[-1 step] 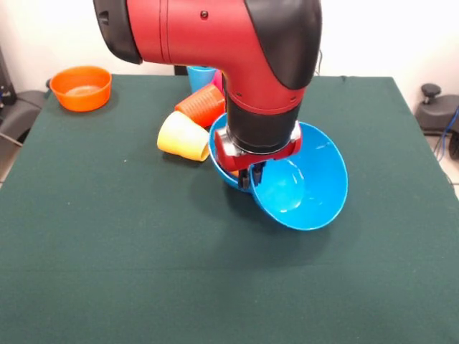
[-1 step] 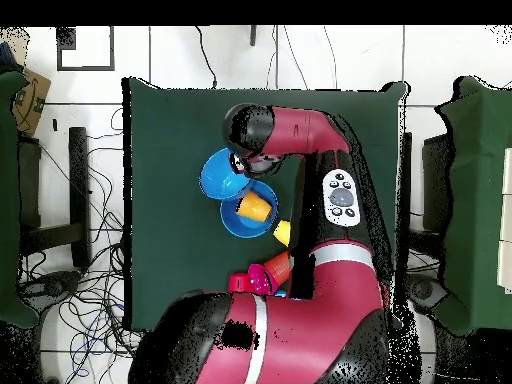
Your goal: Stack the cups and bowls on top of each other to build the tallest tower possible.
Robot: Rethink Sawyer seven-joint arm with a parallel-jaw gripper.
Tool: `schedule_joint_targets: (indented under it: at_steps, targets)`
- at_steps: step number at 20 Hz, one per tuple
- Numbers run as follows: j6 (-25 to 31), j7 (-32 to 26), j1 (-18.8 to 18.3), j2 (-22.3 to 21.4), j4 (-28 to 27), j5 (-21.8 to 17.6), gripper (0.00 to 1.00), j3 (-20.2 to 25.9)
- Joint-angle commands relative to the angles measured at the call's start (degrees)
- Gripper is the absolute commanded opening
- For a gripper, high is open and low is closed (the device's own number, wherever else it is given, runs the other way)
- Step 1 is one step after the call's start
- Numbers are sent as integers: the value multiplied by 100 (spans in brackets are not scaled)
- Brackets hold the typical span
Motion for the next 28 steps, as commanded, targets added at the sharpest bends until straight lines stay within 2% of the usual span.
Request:
schedule_joint_targets:
  at_steps: [1, 6, 8, 11, 14, 20, 22, 24, 27, 28]
  targets:
    - [-582, -781, -550, -210, 886, 208, 0, 902]
    - [-1754, -720, -1372, -520, 1818, 969, 0, 2037]
    - [-1868, -803, -1687, -586, 2076, 1111, 0, 2403]
    - [-1714, -816, -1910, -627, 2118, 1081, 0, 2649]
    - [-1445, -706, -1918, -678, 2055, 940, 0, 2651]
    - [-1438, -530, -1941, -681, 2106, 708, 0, 2701]
    - [-1142, -613, -1899, -687, 2063, 596, 0, 2625]
    - [-525, -762, -1872, -685, 2022, 571, 0, 2605]
    - [-411, -839, -1931, -677, 2133, 575, 0, 2704]
    - [-571, -852, -1979, -659, 2191, 559, 0, 2759]
